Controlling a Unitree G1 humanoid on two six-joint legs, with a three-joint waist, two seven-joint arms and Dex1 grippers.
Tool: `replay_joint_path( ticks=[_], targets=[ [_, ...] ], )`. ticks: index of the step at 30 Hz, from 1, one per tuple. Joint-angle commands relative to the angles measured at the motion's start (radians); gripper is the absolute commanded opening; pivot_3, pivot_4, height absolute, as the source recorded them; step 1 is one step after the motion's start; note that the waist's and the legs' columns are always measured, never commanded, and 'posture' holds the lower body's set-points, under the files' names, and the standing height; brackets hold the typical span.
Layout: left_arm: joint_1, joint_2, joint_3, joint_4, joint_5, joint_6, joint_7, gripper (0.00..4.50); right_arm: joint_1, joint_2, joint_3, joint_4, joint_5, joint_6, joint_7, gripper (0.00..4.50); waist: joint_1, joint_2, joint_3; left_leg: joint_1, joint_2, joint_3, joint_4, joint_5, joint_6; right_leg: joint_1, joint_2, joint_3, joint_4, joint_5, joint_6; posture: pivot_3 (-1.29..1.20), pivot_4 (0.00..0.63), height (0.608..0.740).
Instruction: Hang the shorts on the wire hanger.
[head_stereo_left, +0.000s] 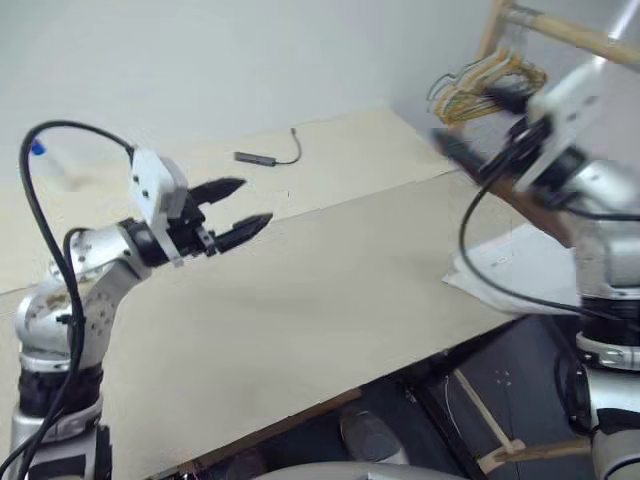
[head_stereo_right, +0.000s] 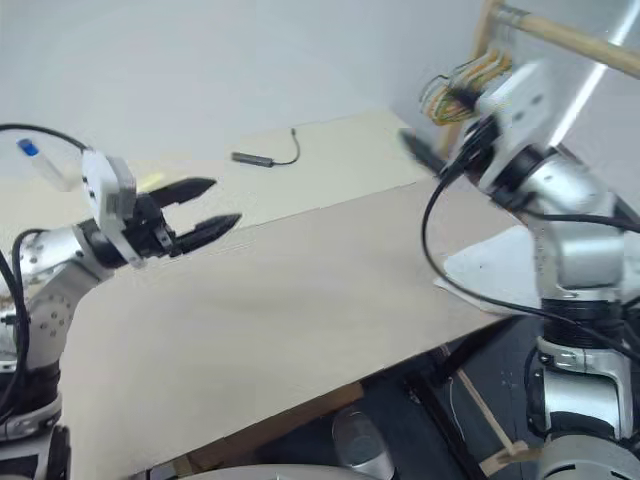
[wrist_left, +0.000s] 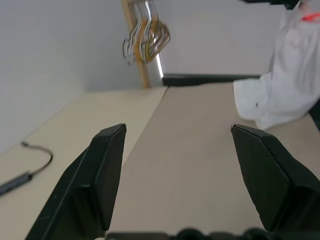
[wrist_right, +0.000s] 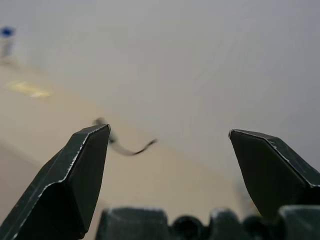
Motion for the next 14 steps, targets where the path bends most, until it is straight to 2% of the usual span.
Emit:
replay_joint_path(
  ticks=[1,8,12,14],
  targets=[
    [0.086,0.035,0.048,-0.095,0.032,-0.039,-0.002,3.62,-0.072,0.015,0.059,0.087,-0.007,-0.025,0.177,4.45,0.045,0.0,0.001,-0.002,0.0,0.001,0.0,0.0,0.0,-0.003,0.0,0.0,0.001,0.001,-0.001,-0.02,0.0,0.74],
    [0.212,0.042,0.098,-0.157,0.047,-0.041,0.019,3.62,-0.087,0.049,0.092,0.145,-0.034,-0.045,0.292,4.45,0.192,0.001,0.001,-0.017,0.001,0.001,0.002,0.001,-0.001,-0.021,0.0,-0.002,0.005,0.002,-0.004,0.04,0.0,0.74],
    [0.24,0.039,0.103,-0.168,0.044,-0.054,0.012,3.62,-0.049,0.035,0.089,0.106,-0.041,-0.041,0.322,4.45,0.239,0.001,0.001,-0.018,0.001,0.005,0.003,0.001,-0.001,-0.023,0.0,-0.002,0.007,0.003,-0.005,0.04,0.0,0.74],
    [0.236,0.035,0.102,-0.162,0.027,-0.058,-0.002,3.62,-0.031,0.029,0.093,0.091,-0.053,-0.048,0.331,4.45,0.248,0.001,0.001,-0.018,0.001,0.01,0.003,0.001,-0.001,-0.023,0.0,-0.003,0.007,0.003,-0.005,0.03,0.0,0.74]
  ],
)
